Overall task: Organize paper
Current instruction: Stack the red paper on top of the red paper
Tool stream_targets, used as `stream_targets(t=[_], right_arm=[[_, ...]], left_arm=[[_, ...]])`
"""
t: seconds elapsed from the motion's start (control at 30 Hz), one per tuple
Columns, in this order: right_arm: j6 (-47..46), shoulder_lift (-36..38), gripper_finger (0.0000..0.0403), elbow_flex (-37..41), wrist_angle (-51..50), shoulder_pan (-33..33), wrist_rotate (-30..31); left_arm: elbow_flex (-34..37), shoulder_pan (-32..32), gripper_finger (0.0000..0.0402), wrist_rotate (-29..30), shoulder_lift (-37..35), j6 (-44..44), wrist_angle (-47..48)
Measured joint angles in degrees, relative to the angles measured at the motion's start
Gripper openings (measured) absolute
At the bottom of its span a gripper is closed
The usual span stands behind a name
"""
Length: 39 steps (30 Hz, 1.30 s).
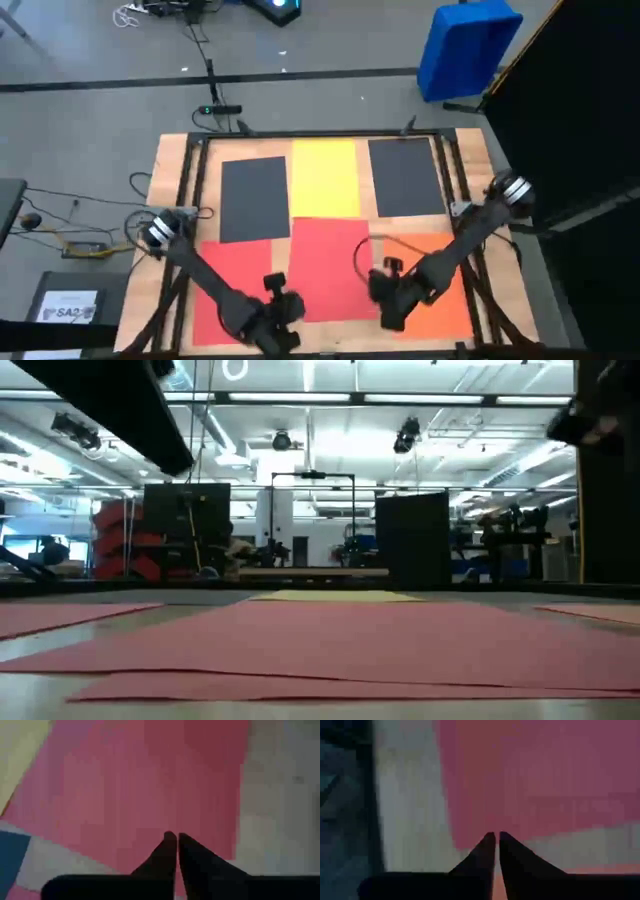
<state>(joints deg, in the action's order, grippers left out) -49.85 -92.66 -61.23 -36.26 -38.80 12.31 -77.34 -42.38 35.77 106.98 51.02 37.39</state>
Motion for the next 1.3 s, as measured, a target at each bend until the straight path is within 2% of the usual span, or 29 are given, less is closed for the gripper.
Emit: stream_targets(t=[0.17, 0.3, 0.5, 0.77, 1.07, 1.3], right_arm=[[-1.3, 1.3, 0.0, 6.1, 1.1, 5.0, -3.9], [0.7, -0.4, 0.0, 8.8, 2.4, 9.1, -7.0], [5.3, -0.5, 0.0, 9.5, 4.3, 12.0, -8.2], [9.4, -0.8, 0.0, 9.7, 4.8, 14.6, -9.1], [10.0, -0.9, 0.0, 13.6, 10.0, 15.4, -11.1], [9.9, -1.7, 0.0, 14.6, 14.6, 15.4, -12.6]], left_arm=[[19.7, 2.8, 0.0, -5.7, -10.6, 1.1, -19.5], [26.3, 4.8, 0.0, -11.2, -13.7, 4.5, -22.2], [26.6, 7.9, 0.0, -20.1, -12.9, 2.0, -18.7], [26.5, 13.4, 0.0, -27.2, -10.5, -4.7, -18.2], [25.7, 15.3, 0.0, -30.9, -8.2, -10.4, -19.1], [24.1, 15.9, 0.0, -31.6, -7.1, -11.8, -19.4]])
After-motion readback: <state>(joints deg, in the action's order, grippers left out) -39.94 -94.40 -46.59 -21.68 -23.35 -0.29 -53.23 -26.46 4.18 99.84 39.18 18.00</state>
